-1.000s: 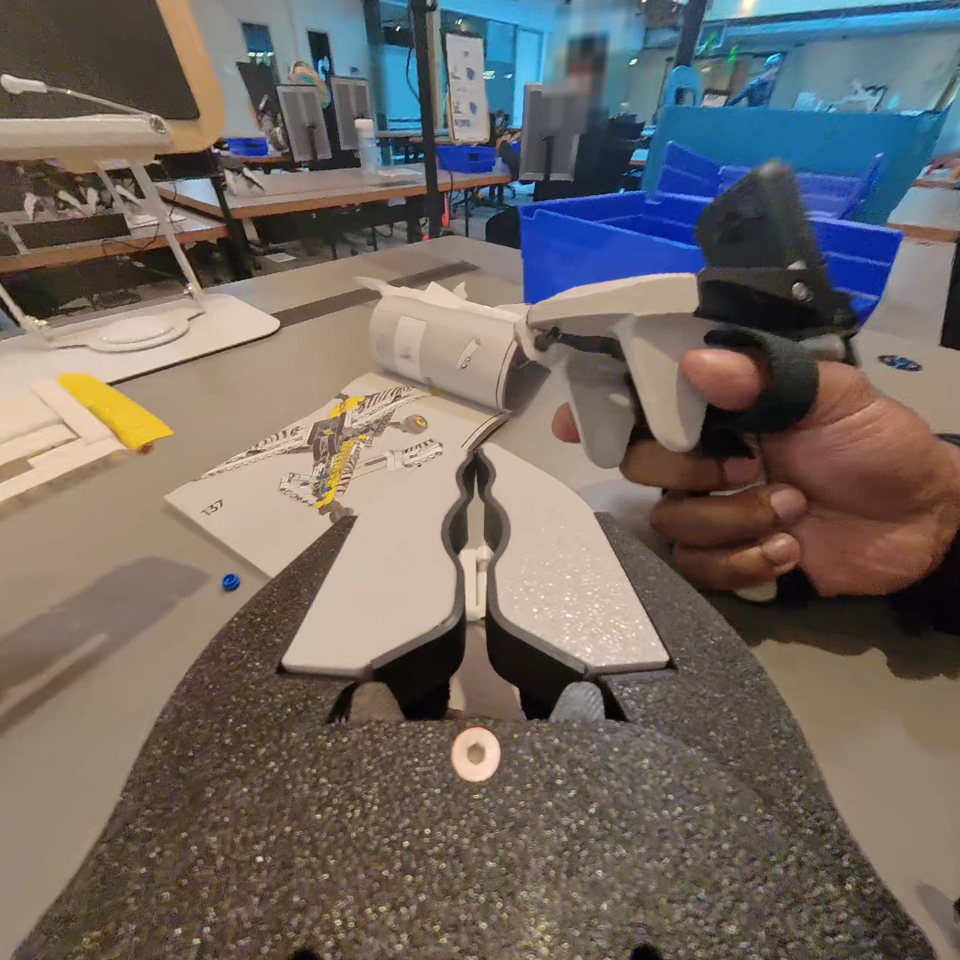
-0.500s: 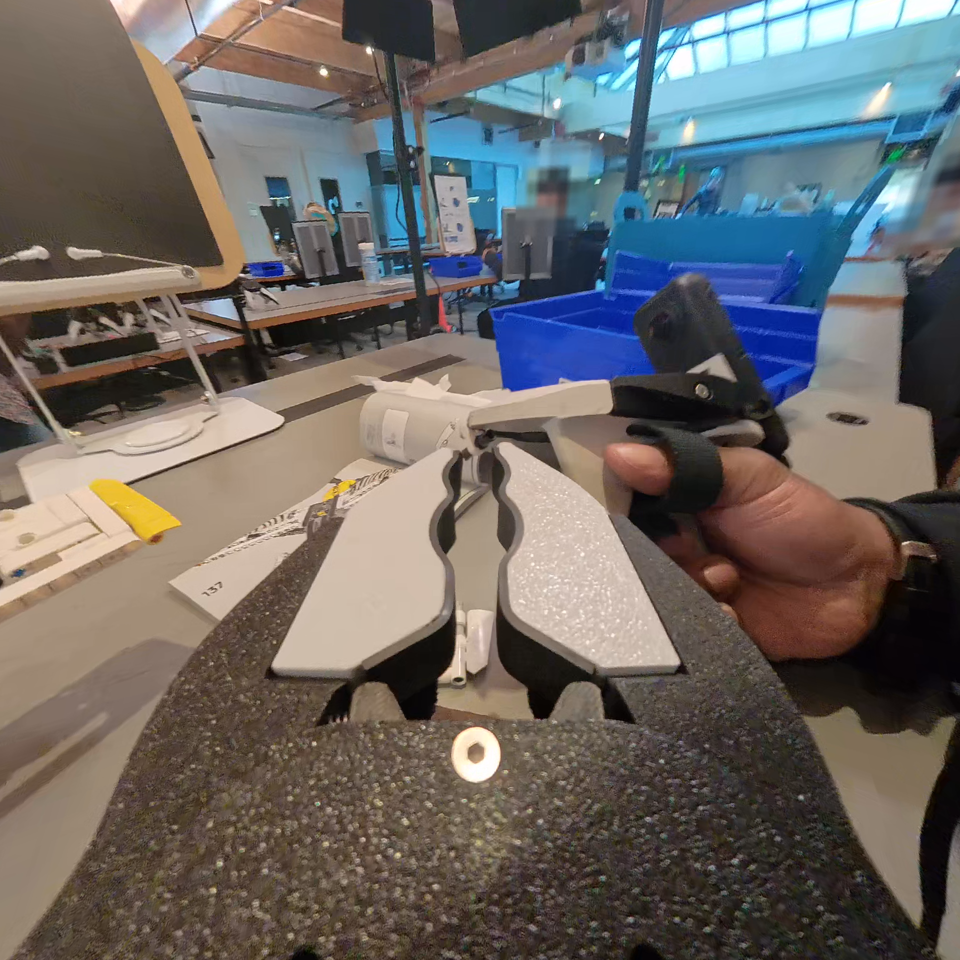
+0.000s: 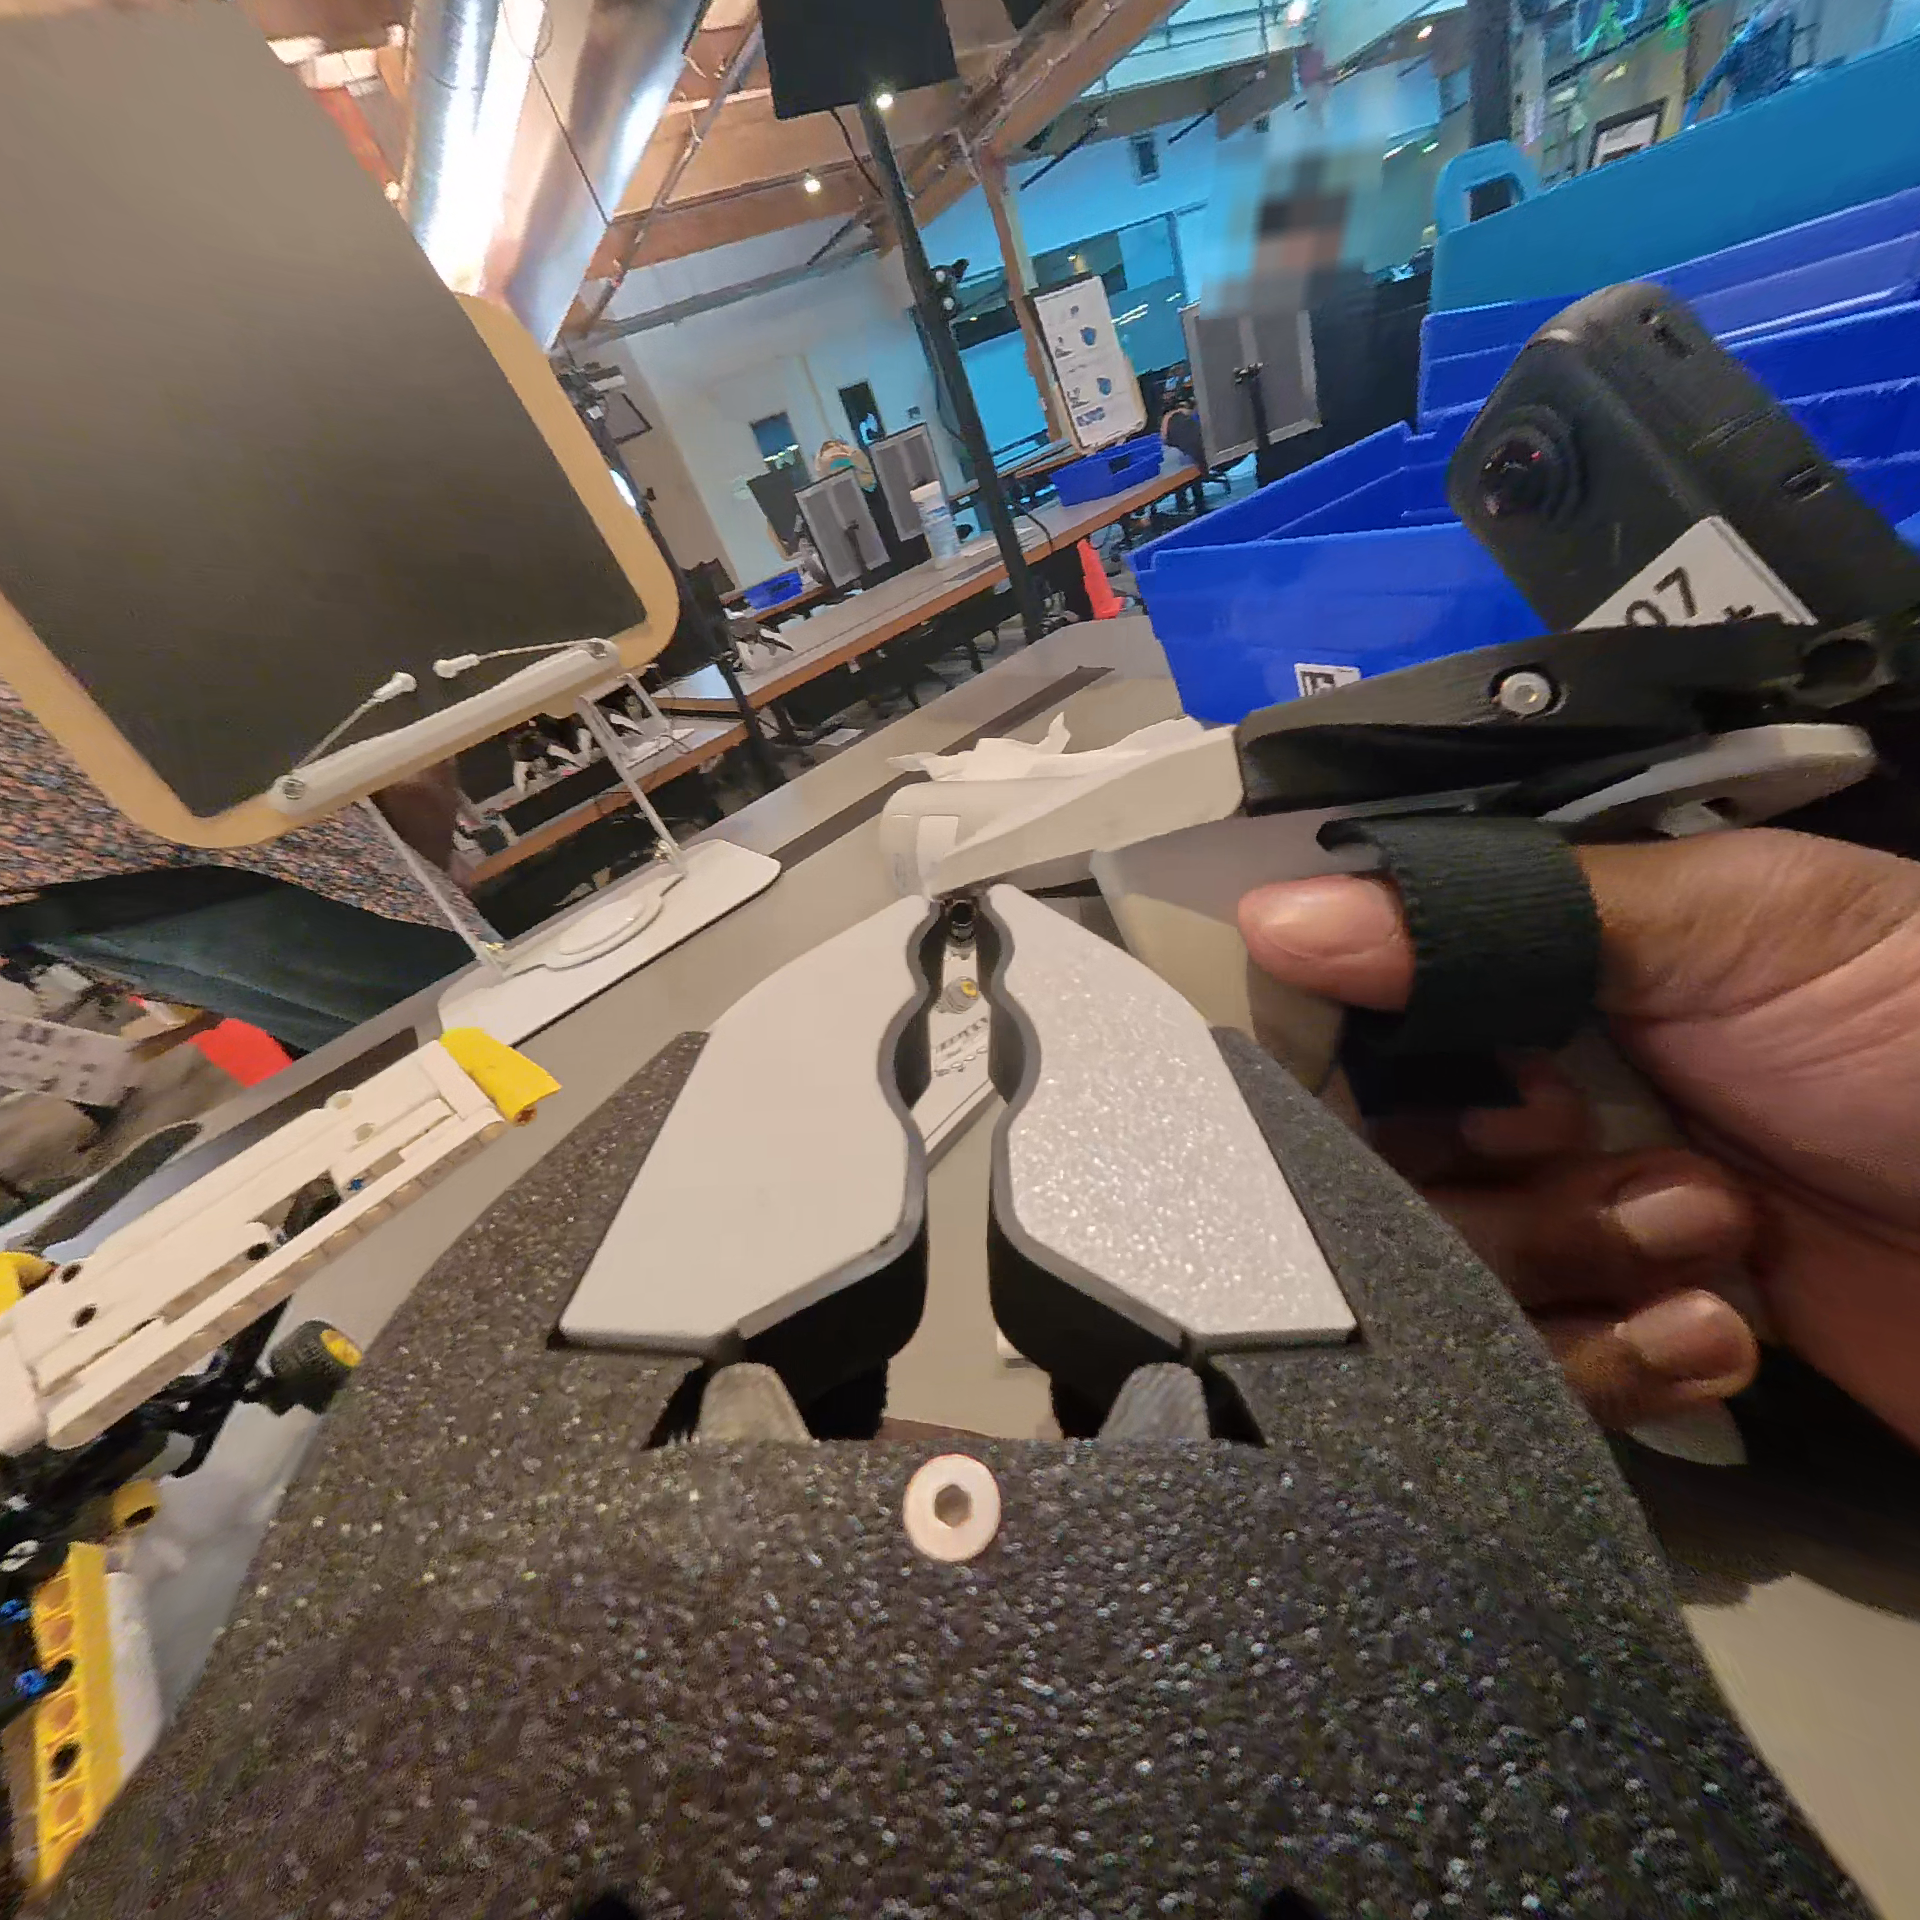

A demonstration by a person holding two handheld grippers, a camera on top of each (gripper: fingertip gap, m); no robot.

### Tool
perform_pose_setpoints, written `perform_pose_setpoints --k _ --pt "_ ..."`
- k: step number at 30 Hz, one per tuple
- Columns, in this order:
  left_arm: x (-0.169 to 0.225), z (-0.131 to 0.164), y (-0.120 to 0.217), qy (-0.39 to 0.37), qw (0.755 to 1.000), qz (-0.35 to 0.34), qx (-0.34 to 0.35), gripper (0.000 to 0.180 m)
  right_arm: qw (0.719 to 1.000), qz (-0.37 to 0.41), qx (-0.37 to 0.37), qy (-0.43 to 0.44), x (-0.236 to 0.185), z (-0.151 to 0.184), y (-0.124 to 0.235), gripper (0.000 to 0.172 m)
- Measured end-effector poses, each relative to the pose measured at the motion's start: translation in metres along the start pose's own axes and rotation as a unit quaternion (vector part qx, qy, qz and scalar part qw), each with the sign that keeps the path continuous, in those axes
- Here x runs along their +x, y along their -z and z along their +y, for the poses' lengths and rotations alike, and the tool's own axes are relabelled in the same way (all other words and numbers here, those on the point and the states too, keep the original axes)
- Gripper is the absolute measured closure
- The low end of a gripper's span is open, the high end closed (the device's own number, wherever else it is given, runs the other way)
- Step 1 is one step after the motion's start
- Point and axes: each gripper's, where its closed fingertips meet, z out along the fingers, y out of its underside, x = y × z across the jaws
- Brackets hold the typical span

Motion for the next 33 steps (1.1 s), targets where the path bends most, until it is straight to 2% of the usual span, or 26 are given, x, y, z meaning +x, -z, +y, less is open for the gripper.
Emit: perform_pose_setpoints --k 7,14,19,24,27,33 --pt "-0.002 0.0 0.005 -0.022 1.0 0.005 0.003 0.176 0.999 -0.018 -0.024 -0.014 -0.002 0.004 -0.002 0.167" --pt "0.001 -0.012 0.021 -0.079 0.993 0.05 0.075 0.176 0.989 -0.085 -0.097 -0.067 -0.011 0.013 0.0 0.137" --pt "0.005 -0.014 0.032 -0.18 0.975 0.072 0.111 0.176 0.982 -0.127 -0.132 -0.055 -0.025 0.021 0.005 0.147" --pt "0.01 -0.018 0.042 -0.244 0.952 0.104 0.154 0.176 0.974 -0.164 -0.149 -0.04 -0.039 0.026 0.01 0.153" --pt "0.012 -0.019 0.045 -0.259 0.943 0.121 0.17 0.176 0.974 -0.165 -0.151 -0.025 -0.041 0.027 0.011 0.155" --pt "0.013 -0.021 0.046 -0.246 0.943 0.133 0.18 0.176 0.976 -0.164 -0.143 -0.002 -0.043 0.025 0.012 0.155"
